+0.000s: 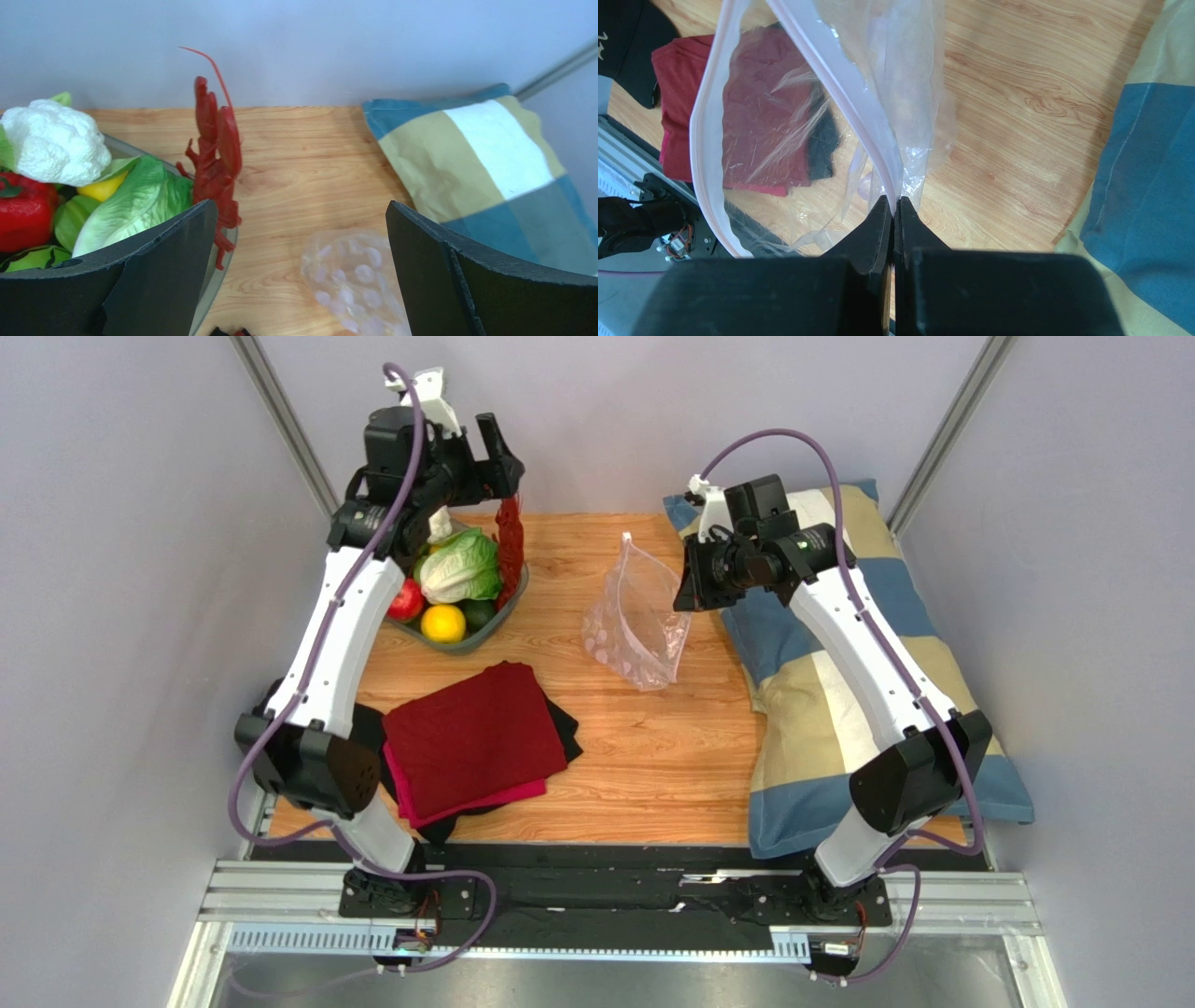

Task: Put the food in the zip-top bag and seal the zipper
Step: Pick up the fake lobster from the bin.

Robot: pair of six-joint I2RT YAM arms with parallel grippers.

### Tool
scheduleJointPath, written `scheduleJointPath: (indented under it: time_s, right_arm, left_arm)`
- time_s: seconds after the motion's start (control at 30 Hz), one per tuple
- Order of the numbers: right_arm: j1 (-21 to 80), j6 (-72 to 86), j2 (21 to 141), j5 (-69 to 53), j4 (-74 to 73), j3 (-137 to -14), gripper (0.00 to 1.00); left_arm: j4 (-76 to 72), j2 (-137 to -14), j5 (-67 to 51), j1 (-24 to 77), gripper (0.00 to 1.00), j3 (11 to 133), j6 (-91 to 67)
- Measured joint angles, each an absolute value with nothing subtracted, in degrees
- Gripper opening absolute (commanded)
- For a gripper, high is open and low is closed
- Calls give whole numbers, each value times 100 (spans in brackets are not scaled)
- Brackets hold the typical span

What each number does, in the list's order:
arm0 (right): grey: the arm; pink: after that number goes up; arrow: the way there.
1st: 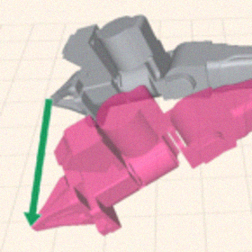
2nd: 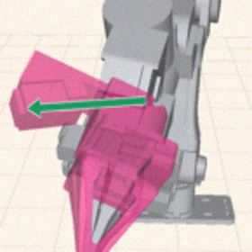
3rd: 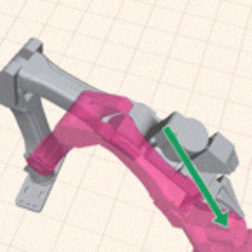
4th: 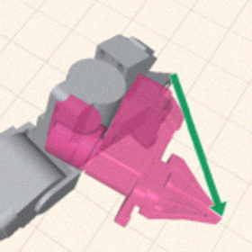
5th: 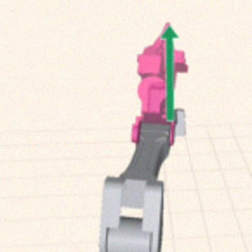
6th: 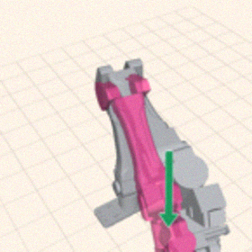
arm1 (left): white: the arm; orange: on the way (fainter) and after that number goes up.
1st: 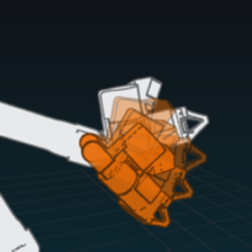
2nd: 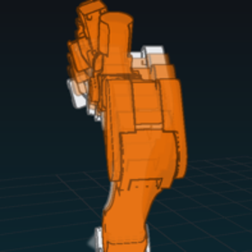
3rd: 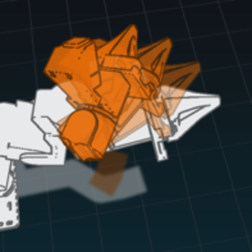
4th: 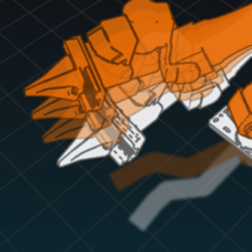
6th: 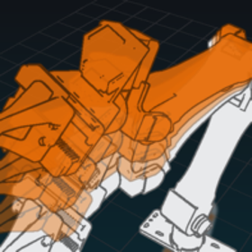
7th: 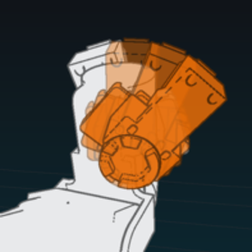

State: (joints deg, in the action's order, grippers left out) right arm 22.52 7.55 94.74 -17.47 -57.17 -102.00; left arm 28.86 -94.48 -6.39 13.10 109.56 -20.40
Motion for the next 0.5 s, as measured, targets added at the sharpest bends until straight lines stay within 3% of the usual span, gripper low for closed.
scheduleJointPath:
  time_s: [0.5]
  right_arm:
    - [2252, 762, 9098, -1286, -5717, -9826, 0]
  left_arm:
    - [2888, -12007, 666, 1343, 95, 12582, -2021]
